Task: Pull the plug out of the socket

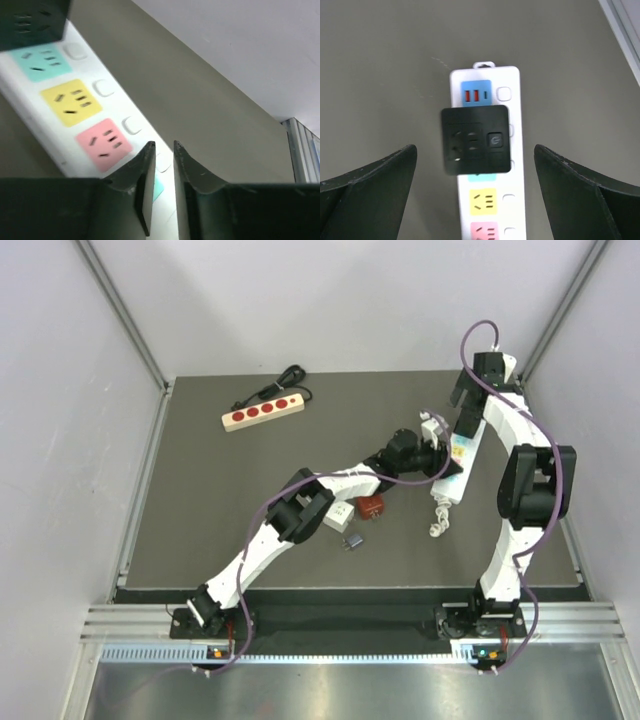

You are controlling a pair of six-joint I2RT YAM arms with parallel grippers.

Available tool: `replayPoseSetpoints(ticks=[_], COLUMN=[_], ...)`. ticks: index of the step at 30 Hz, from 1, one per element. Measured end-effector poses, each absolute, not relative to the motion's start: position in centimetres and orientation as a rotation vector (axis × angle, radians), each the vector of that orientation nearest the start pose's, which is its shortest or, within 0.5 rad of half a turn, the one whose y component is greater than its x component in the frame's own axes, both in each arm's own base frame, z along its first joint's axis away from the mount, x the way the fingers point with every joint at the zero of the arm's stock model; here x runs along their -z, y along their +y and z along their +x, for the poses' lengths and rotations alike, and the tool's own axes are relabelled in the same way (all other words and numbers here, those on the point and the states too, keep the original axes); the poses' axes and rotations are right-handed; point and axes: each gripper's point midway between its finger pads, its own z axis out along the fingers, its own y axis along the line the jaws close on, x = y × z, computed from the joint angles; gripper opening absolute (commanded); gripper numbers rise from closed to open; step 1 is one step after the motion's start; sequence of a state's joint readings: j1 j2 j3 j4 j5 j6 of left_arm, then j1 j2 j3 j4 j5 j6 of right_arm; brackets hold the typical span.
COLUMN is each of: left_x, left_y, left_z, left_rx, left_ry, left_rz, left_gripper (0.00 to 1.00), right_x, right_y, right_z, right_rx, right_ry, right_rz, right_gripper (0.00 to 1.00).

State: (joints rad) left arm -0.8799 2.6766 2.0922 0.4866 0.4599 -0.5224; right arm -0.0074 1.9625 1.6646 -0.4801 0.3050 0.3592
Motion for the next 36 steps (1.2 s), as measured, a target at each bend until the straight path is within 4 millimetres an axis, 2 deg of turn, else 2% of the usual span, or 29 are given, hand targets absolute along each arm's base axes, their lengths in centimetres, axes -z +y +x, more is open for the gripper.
replayPoseSetpoints(ticks=[3, 6, 16, 17, 23, 32, 36], left_x=[-8.4, -7.2, -7.1, -7.1, -7.0, -7.2, -7.2], left_y=[-62.1, -62.8, -62.4, -62.3, -62.4, -62.4, -62.4], left_z=[37.0, 36.4, 38.3, 38.4, 39.1, 39.6, 39.6], left_rx=[1.42, 1.42, 1.421, 1.424, 1.446, 1.498, 1.51], left_ry=[1.738, 1.765, 1.806, 1.812, 1.818, 1.836, 1.868], left_rz=[0.7, 0.687, 0.557, 0.545, 0.486, 0.414, 0.392], left_gripper=[0.12, 0.11, 0.07, 0.0, 0.0, 0.0, 0.0], right_x=[-12.3, -11.3, -10.3, -10.2, -10.1, -8.5, -8.0], right_y=[-5.1, -5.7, -5.6, -5.5, -5.3, -4.7, -4.6], right_z=[52.0, 51.9, 52.6, 52.6, 53.1, 53.0, 52.8], right_rx=[0.211, 0.237, 0.224, 0.221, 0.195, 0.156, 0.154], right_ry=[2.273, 2.29, 2.294, 2.292, 2.281, 2.298, 2.312], right_rz=[0.586, 0.59, 0.576, 0.575, 0.569, 0.587, 0.585], right_gripper=[1.0, 1.0, 0.97, 0.96, 0.88, 0.79, 0.69])
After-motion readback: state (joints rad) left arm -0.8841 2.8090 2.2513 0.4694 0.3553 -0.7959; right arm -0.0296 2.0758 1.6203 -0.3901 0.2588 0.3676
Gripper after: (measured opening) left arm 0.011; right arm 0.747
